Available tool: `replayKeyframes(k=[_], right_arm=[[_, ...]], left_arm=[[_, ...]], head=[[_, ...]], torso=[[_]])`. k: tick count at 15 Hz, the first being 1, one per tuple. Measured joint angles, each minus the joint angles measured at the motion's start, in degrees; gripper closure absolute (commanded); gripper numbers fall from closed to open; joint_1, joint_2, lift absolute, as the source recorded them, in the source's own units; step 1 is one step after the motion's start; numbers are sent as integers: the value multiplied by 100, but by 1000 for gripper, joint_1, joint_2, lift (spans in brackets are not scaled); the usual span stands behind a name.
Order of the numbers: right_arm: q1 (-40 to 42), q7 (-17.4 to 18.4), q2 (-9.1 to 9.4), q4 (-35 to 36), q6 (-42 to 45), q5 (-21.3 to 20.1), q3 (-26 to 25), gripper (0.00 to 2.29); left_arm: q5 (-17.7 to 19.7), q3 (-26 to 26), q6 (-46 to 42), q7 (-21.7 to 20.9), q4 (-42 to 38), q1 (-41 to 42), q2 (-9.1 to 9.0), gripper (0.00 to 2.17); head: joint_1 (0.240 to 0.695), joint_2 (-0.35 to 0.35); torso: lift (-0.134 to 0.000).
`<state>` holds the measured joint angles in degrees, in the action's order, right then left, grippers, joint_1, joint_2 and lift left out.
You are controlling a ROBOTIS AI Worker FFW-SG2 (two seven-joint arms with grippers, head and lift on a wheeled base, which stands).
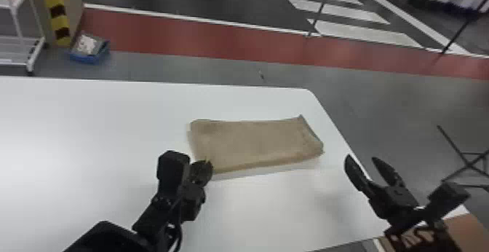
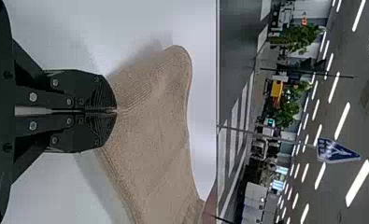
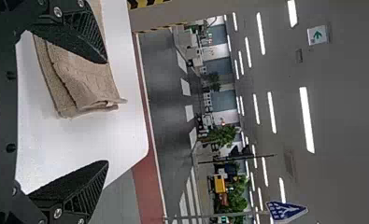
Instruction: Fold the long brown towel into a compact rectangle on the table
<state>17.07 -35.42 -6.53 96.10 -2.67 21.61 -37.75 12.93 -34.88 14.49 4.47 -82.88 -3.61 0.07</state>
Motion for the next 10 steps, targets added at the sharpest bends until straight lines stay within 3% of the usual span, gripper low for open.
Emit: replayKeyframes(k=[4, 10], right_arm=[[0, -18, -4, -4, 0, 64, 16, 130], [-6, -5, -6, 76, -49, 75, 221, 130]], left_arm=[[-154, 160, 166, 19, -707, 351, 86, 1271], [-458, 1019, 1014, 0, -2324, 1240, 646, 1268]], head=[[695, -350], [695, -350]], torso=[[-125], [-125]])
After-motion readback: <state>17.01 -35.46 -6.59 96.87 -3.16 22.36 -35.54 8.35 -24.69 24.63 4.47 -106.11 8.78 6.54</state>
